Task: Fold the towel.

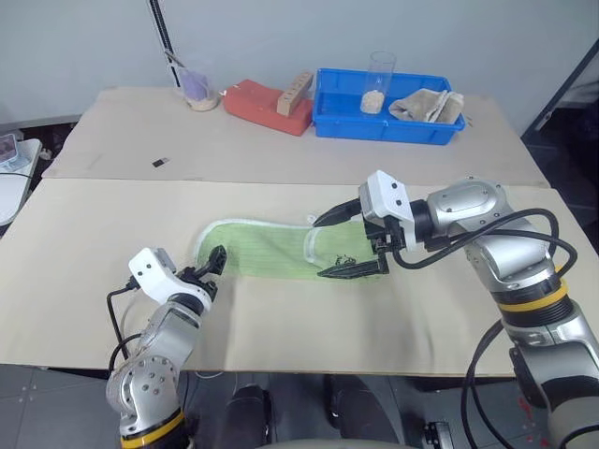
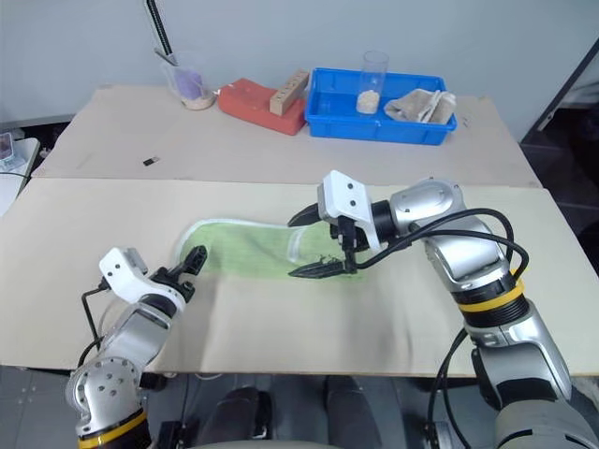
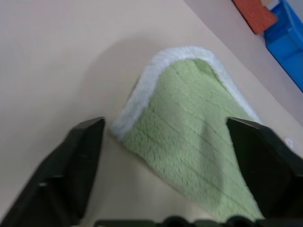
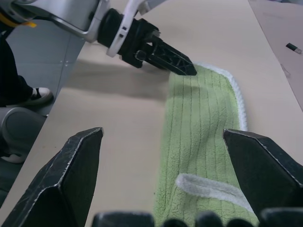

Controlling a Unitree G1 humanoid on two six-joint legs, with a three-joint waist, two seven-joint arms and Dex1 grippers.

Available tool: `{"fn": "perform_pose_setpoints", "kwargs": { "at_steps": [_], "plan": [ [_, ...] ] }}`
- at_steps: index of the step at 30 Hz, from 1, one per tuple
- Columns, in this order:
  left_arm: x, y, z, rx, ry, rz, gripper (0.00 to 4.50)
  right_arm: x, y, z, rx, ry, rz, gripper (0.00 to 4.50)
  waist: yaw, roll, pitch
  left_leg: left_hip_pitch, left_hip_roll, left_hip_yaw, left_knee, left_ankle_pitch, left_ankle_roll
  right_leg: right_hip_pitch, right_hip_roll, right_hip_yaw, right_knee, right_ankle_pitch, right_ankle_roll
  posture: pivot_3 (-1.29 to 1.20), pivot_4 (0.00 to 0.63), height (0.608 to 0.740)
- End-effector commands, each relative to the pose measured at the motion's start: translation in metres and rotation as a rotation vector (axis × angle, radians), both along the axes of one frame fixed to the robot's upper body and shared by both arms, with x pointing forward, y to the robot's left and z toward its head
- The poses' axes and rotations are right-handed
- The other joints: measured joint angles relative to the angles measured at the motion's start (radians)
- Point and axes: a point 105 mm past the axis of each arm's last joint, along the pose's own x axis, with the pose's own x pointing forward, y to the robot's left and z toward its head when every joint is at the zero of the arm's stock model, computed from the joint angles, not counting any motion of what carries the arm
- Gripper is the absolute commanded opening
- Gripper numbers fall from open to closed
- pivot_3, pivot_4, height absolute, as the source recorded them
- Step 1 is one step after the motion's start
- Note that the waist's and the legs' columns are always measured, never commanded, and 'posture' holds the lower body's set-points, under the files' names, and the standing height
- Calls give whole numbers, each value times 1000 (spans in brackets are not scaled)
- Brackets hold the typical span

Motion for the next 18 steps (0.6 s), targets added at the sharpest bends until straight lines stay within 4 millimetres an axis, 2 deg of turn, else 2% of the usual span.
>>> {"fn": "perform_pose_setpoints", "kwargs": {
  "at_steps": [1, 5, 7, 10, 13, 17, 18],
  "plan": [
    [5, -4, 1, 0, 9, 0, 2781, 1, -5, 19, 36, -69, -3, 4500, 1, 0, 0, 0, 0, 0, 0, 0, 0, 0, 0, 0, 0, 0, 0, 0, 150, 714],
    [7, 2, 7, 19, -12, 31, 794, 3, -8, 22, 48, -75, -23, 4500, 0, 0, 0, -1, 0, 0, 0, 0, 0, 0, 0, 0, -1, 1, -2, 0, 150, 714],
    [8, 4, 9, 37, -23, 34, 66, 4, -10, 23, 50, -79, -36, 4500, 0, 0, 0, -1, 0, 0, 0, 0, 0, 0, 0, 0, -1, 1, -3, 0, 150, 714],
    [11, 1, 19, 106, -75, -26, 66, 6, -18, 24, 47, -86, -76, 4500, 1, 0, 0, -1, 0, 0, 0, 0, 0, 0, 0, 0, -1, 1, -2, 0, 150, 714],
    [12, -20, 40, 264, -189, -203, 66, 9, -34, 24, 26, -91, -135, 4500, 2, 0, 0, -1, -1, 0, 0, 0, 0, 0, 0, 0, -1, 1, -2, 0, 150, 714],
    [11, -62, 58, 380, -331, -486, 66, 9, -61, 25, -22, -90, -231, 4500, 11, 0, 0, -2, -1, 1, 0, 0, 0, 0, -1, 0, -2, 0, -1, 0, 150, 714],
    [11, -87, 64, 399, -383, -628, 66, 6, -76, 25, -46, -80, -285, 4500, 14, 0, 0, -2, -1, 1, 0, 0, 0, 0, -1, 0, -3, 0, -1, 0, 150, 714]
  ]
}}
